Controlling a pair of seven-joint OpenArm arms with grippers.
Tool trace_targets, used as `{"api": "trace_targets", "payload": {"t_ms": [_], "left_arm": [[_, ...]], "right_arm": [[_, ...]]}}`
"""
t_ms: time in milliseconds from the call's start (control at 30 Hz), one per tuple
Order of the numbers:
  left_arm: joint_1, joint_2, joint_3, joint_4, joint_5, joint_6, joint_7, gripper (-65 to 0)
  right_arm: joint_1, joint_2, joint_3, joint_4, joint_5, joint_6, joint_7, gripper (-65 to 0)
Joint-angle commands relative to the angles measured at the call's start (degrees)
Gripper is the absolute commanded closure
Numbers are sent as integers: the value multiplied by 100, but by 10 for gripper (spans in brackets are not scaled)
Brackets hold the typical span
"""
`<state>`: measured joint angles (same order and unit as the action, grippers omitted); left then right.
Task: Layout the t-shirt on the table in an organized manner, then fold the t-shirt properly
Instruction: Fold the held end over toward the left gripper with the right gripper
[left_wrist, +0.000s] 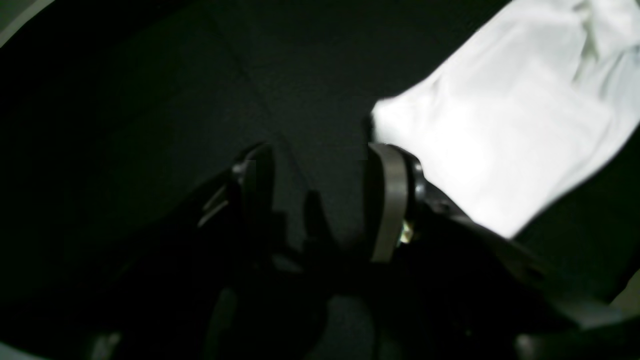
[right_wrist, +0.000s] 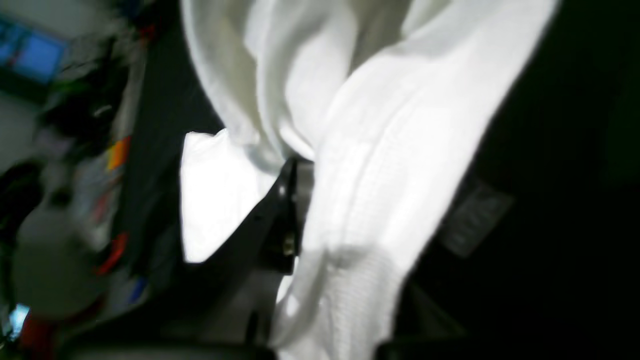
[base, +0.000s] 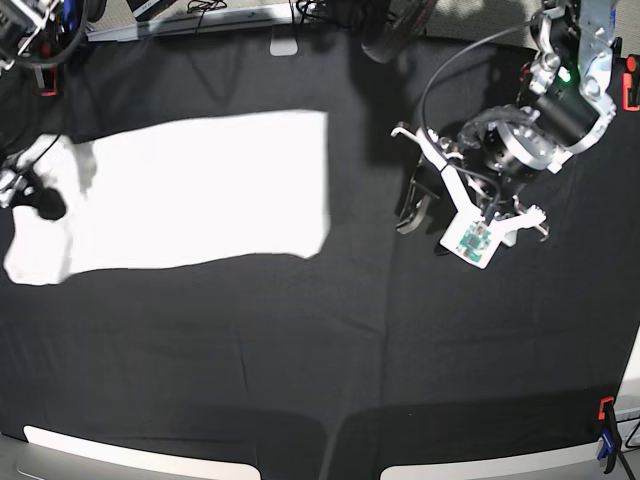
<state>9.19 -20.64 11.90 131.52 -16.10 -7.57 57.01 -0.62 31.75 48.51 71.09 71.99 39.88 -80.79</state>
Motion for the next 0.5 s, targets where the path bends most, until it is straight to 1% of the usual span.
{"api": "trace_targets", "payload": {"t_ms": [0, 100, 300, 467], "left_arm": [[-46, -17, -22, 101, -9, 9, -136, -269], [-46, -17, -22, 98, -9, 9, -136, -269], [-46, -17, -22, 98, -9, 9, -136, -269], [-46, -17, -22, 101, -9, 9, -136, -269]], "right_arm": [[96, 144, 70, 79, 94, 12, 79, 0], [90, 94, 31, 79, 94, 12, 79, 0], [92, -149, -251, 81, 42, 12, 79, 0], [92, -448, -516, 96, 87, 12, 79, 0]]}}
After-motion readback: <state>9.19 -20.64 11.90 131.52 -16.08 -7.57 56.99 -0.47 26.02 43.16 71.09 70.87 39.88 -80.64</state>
